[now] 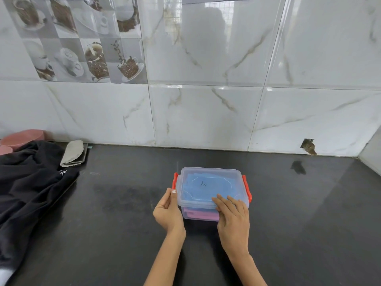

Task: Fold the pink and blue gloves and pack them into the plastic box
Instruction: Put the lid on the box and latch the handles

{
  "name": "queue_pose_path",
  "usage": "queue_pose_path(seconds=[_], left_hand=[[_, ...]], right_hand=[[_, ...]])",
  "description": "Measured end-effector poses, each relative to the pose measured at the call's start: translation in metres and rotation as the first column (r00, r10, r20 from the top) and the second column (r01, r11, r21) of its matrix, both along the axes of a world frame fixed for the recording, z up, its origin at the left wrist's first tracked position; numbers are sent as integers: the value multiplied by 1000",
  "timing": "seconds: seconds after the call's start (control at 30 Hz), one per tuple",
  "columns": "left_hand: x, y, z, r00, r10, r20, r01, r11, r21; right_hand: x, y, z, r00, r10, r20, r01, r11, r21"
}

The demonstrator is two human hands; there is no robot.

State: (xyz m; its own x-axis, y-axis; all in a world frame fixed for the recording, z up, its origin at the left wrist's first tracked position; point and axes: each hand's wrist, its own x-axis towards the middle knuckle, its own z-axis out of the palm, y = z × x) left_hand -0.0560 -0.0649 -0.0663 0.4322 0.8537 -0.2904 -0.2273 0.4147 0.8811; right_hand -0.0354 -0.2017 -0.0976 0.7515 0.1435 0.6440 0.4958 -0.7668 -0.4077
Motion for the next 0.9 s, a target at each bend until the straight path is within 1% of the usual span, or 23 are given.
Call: queue_pose_path(seconds=[0.07, 0.13, 0.2, 0.33, 0.5, 0.63, 0.83, 0.9], left_hand=[[-3, -4, -4, 999, -18, -27, 21, 992, 128], [-4, -8, -3, 996, -82, -42, 88, 977, 194], [-2, -12, -2, 990, -118, -75, 131, 970, 207], [4, -10, -3, 985, -90, -146, 121, 969, 216], [5, -13, -3, 986, -49, -158, 90, 962, 259], [5, -14, -2, 985, -21, -174, 90, 912, 399], [4, -12, -5, 979, -39, -198, 124, 889, 441], [3, -11, -8, 981, -55, -186, 131, 894, 429]], right_hand=[[0, 0, -1, 1000, -2, 2, 2, 1000, 2], [0, 1, -2, 1000, -4, 4, 4, 1000, 4], [0, 1, -2, 1000, -1, 4, 1, 1000, 8], [1, 0, -1, 1000, -2, 13, 2, 1000, 1], [2, 0, -2, 1000, 7, 14, -7, 1000, -7], [3, 0, -2, 1000, 2, 20, -2, 1000, -10], [0, 1, 4, 1000, 11, -1, -11, 1000, -14], [-3, -2, 6, 998, 54, -11, -53, 998, 36]])
